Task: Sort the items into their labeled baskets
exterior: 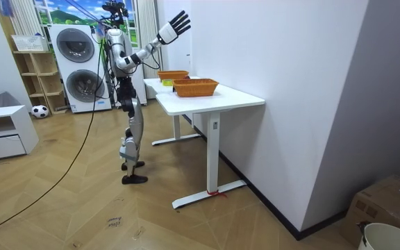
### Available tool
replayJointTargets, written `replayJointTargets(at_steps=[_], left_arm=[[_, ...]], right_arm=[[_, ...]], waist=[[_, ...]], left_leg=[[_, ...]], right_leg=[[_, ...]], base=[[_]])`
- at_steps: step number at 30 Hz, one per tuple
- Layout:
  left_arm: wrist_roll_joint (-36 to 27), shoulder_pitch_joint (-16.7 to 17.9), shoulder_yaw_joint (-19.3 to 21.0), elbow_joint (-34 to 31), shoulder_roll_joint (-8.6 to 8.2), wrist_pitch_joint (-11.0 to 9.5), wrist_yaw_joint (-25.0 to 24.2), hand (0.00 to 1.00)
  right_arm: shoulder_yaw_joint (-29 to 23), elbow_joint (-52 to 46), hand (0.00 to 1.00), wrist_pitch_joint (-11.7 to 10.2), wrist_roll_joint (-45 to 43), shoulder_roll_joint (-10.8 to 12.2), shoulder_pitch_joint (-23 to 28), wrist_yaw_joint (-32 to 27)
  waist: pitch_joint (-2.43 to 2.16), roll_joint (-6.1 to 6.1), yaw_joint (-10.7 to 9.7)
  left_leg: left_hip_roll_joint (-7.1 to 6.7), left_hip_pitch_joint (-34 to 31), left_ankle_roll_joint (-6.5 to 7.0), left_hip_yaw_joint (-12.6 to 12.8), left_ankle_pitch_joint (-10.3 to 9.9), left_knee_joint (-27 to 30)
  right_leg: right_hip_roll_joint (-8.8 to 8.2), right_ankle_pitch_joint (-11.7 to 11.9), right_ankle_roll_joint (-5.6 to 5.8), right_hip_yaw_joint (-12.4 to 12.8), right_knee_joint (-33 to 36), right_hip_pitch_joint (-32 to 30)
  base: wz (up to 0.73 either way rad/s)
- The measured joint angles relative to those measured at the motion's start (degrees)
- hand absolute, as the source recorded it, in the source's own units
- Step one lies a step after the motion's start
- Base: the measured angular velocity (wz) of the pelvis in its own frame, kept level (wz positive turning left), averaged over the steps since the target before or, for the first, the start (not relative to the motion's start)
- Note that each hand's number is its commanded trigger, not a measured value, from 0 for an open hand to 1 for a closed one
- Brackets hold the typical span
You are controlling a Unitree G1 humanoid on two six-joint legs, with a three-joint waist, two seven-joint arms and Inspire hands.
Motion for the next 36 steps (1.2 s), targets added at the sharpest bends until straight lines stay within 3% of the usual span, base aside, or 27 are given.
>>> replayJointTargets(at_steps=[5, 10, 15, 22, 28, 32, 36], left_arm=[[0.0, 0.0, -0.1, 0.1, 0.18, -0.2, -1.4, 0.0], [0.0, -1.4, 0.1, 0.2, 0.21, -0.2, -2.3, 0.0], [0.0, -2.8, 0.0, 0.5, 0.3, -0.2, -3.2, 0.0], [0.0, -3.5, -0.5, 0.5, 0.56, -0.2, -3.7, 0.0], [0.0, -3.9, -0.5, 0.5, 1.36, -0.2, -3.8, 0.0], [0.0, -4.1, -1.4, 0.4, 2.88, -0.2, -4.7, 0.0], [0.0, -4.2, -2.9, 0.4, 3.21, 0.0, -5.0, 0.0]], right_arm=[[1.2, 0.0, 0.0, 0.1, -0.5, 0.0, 0.0, 4.8], [3.4, 0.5, 0.0, 0.3, -6.5, 0.0, 0.0, 11.2], [6.7, 0.6, 0.0, 2.6, -11.6, 0.0, 0.0, 18.2], [7.4, 1.2, 0.0, 3.6, -14.5, 0.0, -0.3, 22.5], [9.3, 2.5, 0.0, 5.1, -18.2, -0.3, -0.3, 27.2], [11.6, 2.8, 0.0, 5.6, -18.7, -2.4, -0.3, 30.0], [13.9, 2.8, 0.0, 6.0, -19.9, -2.6, -0.3, 33.7]], waist=[[-0.02, -0.13, 0.2], [0.16, -0.67, 0.2], [0.08, -1.38, 0.5], [-0.03, -1.75, 1.7], [-0.01, -1.91, 2.8], [0.14, -2.04, 3.0], [0.12, -2.1, 3.1]], left_leg=[[0.0, 0.2, 0.0, 0.0, 0.0, 0.1], [0.18, 0.2, 0.0, 0.0, 0.0, 0.1], [0.18, 0.1, -0.01, 0.2, 0.0, 0.0], [0.06, 0.1, -0.01, 0.2, 0.0, -0.1], [0.1, 0.1, -0.01, 0.1, 0.0, 0.0], [0.16, -0.1, -0.01, 0.0, 0.0, 0.1], [0.1, -0.3, -0.02, 0.0, 0.0, 0.2]], right_leg=[[0.0, 0.0, 0.0, -0.1, 0.0, 0.2], [-0.07, 0.0, 0.0, -0.1, 0.0, 0.3], [-0.02, 0.0, -0.04, 0.0, 0.0, 0.1], [0.02, 0.0, -0.04, 0.1, -0.1, 0.1], [-0.04, 0.0, -0.04, 0.0, -0.1, 0.2], [-0.03, 0.0, -0.04, -0.2, -0.1, 0.2], [-0.05, 0.0, -0.04, -0.3, -0.1, 0.2]], base=[[0.0], [0.0], [0.0], [0.0], [0.0], [0.01], [0.02]])
